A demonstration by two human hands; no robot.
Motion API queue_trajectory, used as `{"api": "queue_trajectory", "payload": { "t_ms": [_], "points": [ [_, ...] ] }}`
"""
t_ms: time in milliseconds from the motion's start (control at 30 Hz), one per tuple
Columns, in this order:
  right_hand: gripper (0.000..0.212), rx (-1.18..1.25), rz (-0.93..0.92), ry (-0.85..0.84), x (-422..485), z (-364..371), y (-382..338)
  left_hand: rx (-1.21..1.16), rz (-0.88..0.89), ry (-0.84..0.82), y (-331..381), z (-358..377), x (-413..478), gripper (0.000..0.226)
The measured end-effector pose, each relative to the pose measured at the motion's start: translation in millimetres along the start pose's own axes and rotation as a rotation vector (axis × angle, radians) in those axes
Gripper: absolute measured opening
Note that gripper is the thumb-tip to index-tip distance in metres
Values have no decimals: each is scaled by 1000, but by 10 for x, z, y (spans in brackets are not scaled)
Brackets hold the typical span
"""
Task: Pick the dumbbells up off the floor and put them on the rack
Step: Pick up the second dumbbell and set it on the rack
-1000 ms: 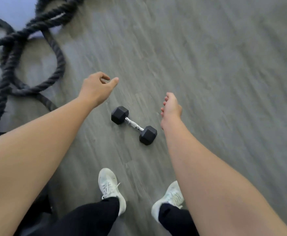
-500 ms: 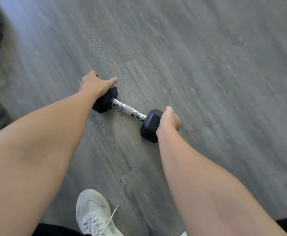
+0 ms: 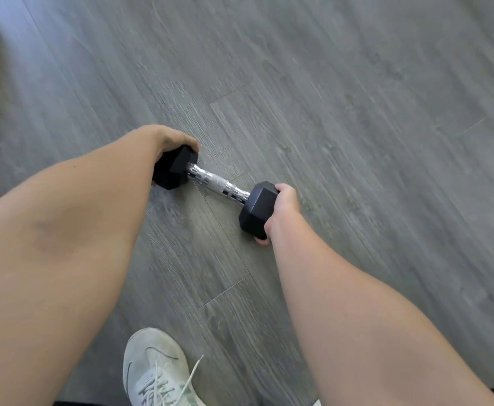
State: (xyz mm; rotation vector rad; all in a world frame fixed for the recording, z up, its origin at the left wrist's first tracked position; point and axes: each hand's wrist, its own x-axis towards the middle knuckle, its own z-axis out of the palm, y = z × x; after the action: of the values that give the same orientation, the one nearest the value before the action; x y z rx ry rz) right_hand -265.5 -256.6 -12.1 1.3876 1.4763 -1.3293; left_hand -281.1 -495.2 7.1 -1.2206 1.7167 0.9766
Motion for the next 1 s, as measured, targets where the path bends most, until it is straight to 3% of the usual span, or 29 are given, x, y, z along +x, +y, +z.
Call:
{"api": "queue_trajectory", "payload": {
  "t_ms": [133, 267, 400, 567, 733, 1000],
  "points": [
    [46, 19, -22, -7, -249, -104, 3, -25, -11, 92, -135, -78, -335, 60],
    [52, -9, -38, -32, -1166, -319, -201, -108, -15, 205, -195, -435, -1259, 54],
    [47, -72, -108, -76, -2597, -517, -604, -244, -2, 297, -160, -1048, -2654, 49],
    [43, -139, -222, -144, -4633, -742, -1141, -451, 49, 414, -132, -1971, -4593, 79],
    [40, -242, -356, -239, -6664, -872, -1441, -669, 45, 451, -329, -2815, -6514, 67],
    [40, -453, -496, -483, -8842, -581, -811, -927, 46, 685, -1616, -3702, -8500, 88]
  ]
}}
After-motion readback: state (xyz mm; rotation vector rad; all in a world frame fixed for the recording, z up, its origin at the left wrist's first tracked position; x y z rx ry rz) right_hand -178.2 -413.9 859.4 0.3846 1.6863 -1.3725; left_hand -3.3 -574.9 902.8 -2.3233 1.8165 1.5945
